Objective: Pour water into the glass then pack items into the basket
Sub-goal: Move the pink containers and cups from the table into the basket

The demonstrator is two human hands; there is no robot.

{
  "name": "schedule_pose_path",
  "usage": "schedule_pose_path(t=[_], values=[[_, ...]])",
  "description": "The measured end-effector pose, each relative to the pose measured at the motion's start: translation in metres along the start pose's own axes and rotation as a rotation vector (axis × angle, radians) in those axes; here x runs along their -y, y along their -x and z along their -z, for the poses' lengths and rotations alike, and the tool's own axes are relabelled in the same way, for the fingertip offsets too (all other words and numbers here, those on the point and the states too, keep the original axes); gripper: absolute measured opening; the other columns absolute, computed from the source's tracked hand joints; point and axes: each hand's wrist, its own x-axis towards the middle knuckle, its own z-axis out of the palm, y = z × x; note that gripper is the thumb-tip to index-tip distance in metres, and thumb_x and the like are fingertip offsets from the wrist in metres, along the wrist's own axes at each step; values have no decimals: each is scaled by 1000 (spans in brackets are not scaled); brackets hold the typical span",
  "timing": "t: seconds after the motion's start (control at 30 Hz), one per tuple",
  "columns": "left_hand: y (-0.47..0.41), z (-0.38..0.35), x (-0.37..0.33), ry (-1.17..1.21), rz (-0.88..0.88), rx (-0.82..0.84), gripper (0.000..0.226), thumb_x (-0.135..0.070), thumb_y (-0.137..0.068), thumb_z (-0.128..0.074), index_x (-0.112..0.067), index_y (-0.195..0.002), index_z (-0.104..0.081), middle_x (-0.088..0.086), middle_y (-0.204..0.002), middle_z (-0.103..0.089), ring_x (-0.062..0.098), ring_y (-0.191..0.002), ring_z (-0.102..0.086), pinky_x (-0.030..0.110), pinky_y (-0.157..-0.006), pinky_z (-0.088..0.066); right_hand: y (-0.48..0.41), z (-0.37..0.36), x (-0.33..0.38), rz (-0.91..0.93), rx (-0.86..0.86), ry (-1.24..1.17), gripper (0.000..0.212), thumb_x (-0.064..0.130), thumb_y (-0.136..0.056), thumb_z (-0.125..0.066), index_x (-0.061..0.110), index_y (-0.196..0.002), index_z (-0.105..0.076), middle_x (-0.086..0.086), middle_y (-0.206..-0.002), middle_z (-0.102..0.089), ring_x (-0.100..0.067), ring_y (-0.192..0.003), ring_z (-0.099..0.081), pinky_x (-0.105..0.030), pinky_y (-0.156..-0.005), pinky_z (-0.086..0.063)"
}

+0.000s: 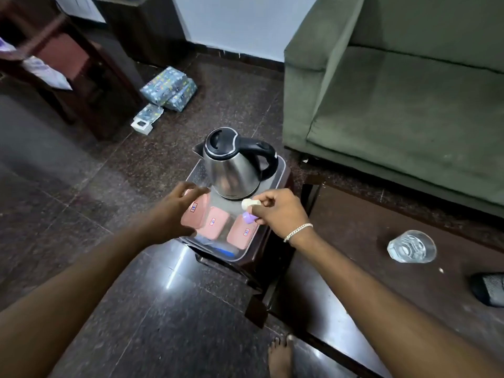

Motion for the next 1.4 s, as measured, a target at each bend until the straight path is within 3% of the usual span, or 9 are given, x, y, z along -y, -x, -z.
schedule_pose_path(t=[0.1,0.2,0.4,0.5,0.7,0.9,1.03,1.3,1.4], values=[[-3,-3,30,-47,8,29,104,-10,-66,-91,-25,-155,-40,4,-151,-38,28,-124,-57,37,-98,-53,-14,-33,-10,-59,11,75,4,8,-75,-80,7,-77,-76,-10,-63,-70,-21,-60,-69,-52,-68,-62],[-10,-13,51,-116,8,64,101,-14,-67,-90,-25,-155,-41,3,-154,-39,30,-129,-56,32,-98,-48,-27,-64,-22,-128,6,153,12,12,-74,-78,12,-68,-67,-15,-67,-72,-33,-70,-74,-52,-70,-61],[-34,-26,70,-147,-5,172,103,-7,-66,-86,-26,-155,-37,4,-156,-36,34,-132,-52,44,-105,-49,-49,-118,-31,-165,-29,307,17,24,-73,-72,11,-82,-67,-14,-96,-71,-31,-85,-68,-34,-75,-57],[-46,-30,73,-196,-58,222,104,-7,-65,-87,-24,-155,-38,5,-155,-38,33,-131,-53,45,-102,-51,-56,-135,-32,-137,-52,432,18,22,-82,-66,7,-94,-65,-20,-109,-64,-39,-96,-63,-38,-78,-52],[-56,-39,75,-237,-89,266,102,-15,-65,-87,-24,-154,-38,3,-151,-44,31,-126,-59,40,-100,-51,-64,-148,-31,-59,-43,573,18,21,-83,-68,6,-91,-63,-21,-107,-68,-43,-96,-64,-37,-73,-48],[-55,-39,76,-222,-105,298,105,-15,-63,-89,-21,-154,-38,3,-151,-45,31,-126,-61,39,-100,-51,-62,-151,-33,-98,-3,581,32,31,-77,-79,9,-96,-63,-19,-108,-69,-41,-97,-65,-32,-69,-40],[-57,-34,74,-296,-139,309,108,-24,-66,-88,-20,-159,-33,6,-155,-43,32,-127,-61,38,-101,-49,-60,-145,-35,-106,37,577,40,35,-73,-84,11,-98,-64,-17,-109,-69,-39,-97,-66,-32,-70,-44],[-54,-31,75,-419,-84,314,123,-33,-65,-93,-37,-161,-15,5,-165,-23,35,-143,-41,48,-106,-51,-50,-138,-37,33,93,595,35,9,-80,-71,6,-112,-58,-17,-116,-64,-38,-106,-61,-39,-83,-50],[-51,-28,77,-406,-62,292,126,-28,-66,-93,-38,-161,-12,10,-165,-20,38,-145,-40,46,-106,-51,-45,-141,-39,132,111,618,42,7,-82,-65,10,-119,-46,-19,-111,-61,-41,-98,-62,-42,-76,-52]])
